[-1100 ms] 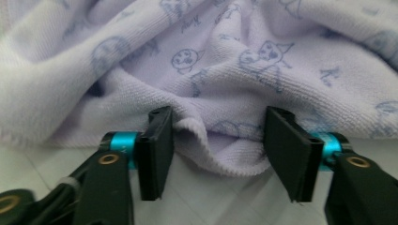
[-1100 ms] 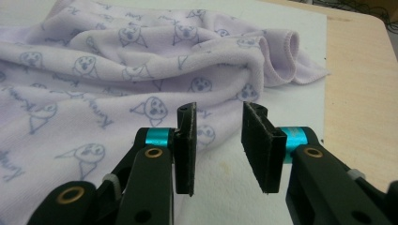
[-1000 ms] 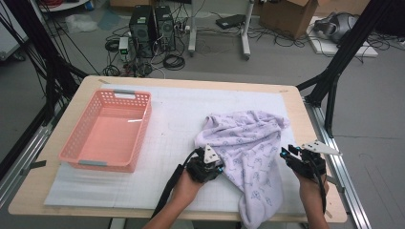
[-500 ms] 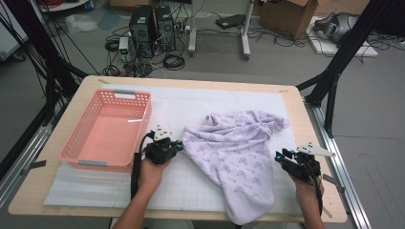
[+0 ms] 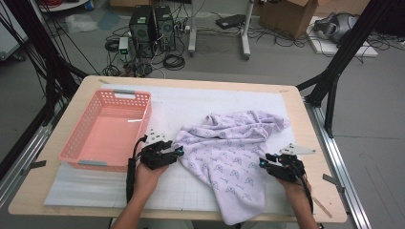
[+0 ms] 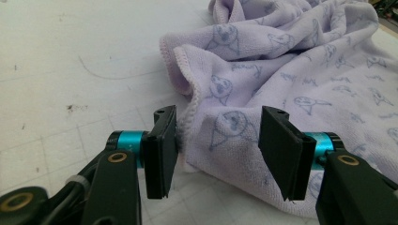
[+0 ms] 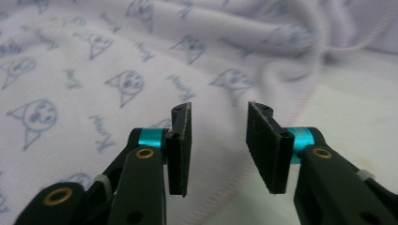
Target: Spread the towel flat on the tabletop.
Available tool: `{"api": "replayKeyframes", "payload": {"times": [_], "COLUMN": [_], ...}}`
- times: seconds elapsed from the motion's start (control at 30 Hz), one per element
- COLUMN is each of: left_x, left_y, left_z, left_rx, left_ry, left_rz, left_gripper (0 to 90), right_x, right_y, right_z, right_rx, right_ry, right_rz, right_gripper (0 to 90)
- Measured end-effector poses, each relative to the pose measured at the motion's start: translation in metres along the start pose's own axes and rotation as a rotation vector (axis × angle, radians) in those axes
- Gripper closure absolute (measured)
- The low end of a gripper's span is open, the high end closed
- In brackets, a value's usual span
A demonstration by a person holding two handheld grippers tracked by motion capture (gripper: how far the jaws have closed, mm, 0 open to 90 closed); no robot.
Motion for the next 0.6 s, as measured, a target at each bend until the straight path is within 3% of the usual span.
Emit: {"api": "replayKeyframes", "payload": {"times": [0.07, 0.1, 0.13, 0.17, 0.2, 0.23, 0.27, 0.33, 0.4, 0.5, 0.6], "left_x": [0.001, 0.001, 0.001, 0.002, 0.002, 0.002, 0.003, 0.003, 0.003, 0.005, 0.007], "left_y": [0.001, 0.001, 0.002, 0.003, 0.003, 0.004, 0.005, 0.005, 0.006, 0.008, 0.012], "left_z": [0.000, 0.001, 0.000, 0.001, 0.001, 0.001, 0.001, 0.001, 0.000, -0.003, -0.006], "left_rx": [0.006, 0.009, 0.007, 0.011, 0.012, 0.017, 0.016, 0.019, 0.024, 0.043, 0.061], "left_ry": [0.001, 0.001, 0.003, 0.003, 0.004, 0.001, 0.002, -0.002, -0.005, -0.017, -0.031], "left_rz": [-0.002, -0.005, -0.008, -0.009, -0.012, -0.014, -0.015, -0.018, -0.015, -0.022, -0.034], "left_gripper": [47.6, 47.9, 48.0, 48.0, 48.2, 48.2, 48.2, 48.2, 48.2, 48.1, 49.1], "right_x": [0.001, 0.001, -0.001, -0.003, -0.005, -0.007, -0.009, -0.014, -0.019, -0.025, -0.024], "right_y": [-0.009, -0.013, -0.015, -0.017, -0.018, -0.019, -0.017, -0.006, 0.013, 0.044, 0.073], "right_z": [-0.009, -0.012, -0.013, -0.014, -0.015, -0.017, -0.018, -0.021, -0.022, -0.017, -0.008], "right_rx": [-0.015, 0.011, 0.019, 0.028, 0.064, 0.093, 0.115, 0.160, 0.199, 0.323, 0.437], "right_ry": [-0.041, -0.033, -0.035, -0.040, -0.043, -0.044, -0.043, -0.025, 0.008, 0.052, 0.061], "right_rz": [0.031, 0.067, 0.088, 0.118, 0.168, 0.210, 0.220, 0.177, 0.082, -0.048, -0.150], "right_gripper": [57.0, 59.4, 63.8, 81.4, 87.3, 88.1, 88.5, 88.6, 88.5, 88.5, 88.4]}}
Point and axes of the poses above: each handheld gripper's, and its own axes: z roughly backward along the jaws, x roughly out of its underside, y roughly to its right, the point moved 3 cm from there along -z, roughly forward along the jaws, and after that the axes turned 8 degrees about x, right-handed, at the moved point
